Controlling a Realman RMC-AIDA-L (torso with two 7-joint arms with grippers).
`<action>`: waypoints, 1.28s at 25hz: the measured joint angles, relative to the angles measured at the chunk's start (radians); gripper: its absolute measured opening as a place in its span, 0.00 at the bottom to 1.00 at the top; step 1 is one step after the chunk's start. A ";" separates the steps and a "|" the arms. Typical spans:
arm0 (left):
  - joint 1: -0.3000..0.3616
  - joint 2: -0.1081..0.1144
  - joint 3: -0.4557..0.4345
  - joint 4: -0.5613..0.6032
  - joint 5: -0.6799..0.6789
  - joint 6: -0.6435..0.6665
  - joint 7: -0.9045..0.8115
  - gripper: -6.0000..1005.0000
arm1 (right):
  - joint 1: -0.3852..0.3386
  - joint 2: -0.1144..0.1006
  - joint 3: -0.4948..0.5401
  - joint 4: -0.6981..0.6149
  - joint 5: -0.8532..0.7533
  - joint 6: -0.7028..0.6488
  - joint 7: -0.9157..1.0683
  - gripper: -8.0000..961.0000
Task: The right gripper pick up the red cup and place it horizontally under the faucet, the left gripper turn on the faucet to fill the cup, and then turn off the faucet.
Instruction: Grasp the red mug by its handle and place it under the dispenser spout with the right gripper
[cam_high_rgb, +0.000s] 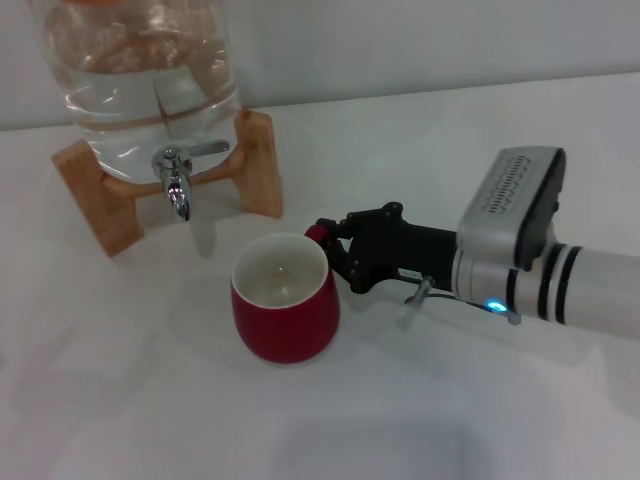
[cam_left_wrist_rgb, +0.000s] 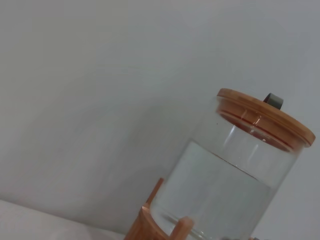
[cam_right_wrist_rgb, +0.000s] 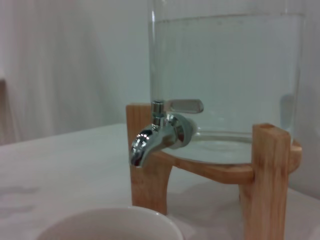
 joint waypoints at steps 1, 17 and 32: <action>0.000 0.000 0.000 0.000 0.000 -0.002 0.000 0.89 | 0.005 0.000 -0.009 0.002 0.008 -0.019 0.000 0.14; 0.001 -0.003 0.000 0.000 0.001 -0.004 0.001 0.89 | 0.063 0.007 -0.081 0.048 0.065 -0.214 0.001 0.15; -0.002 -0.001 0.000 0.000 -0.001 0.002 0.002 0.89 | 0.161 0.013 -0.173 0.034 0.136 -0.330 0.011 0.14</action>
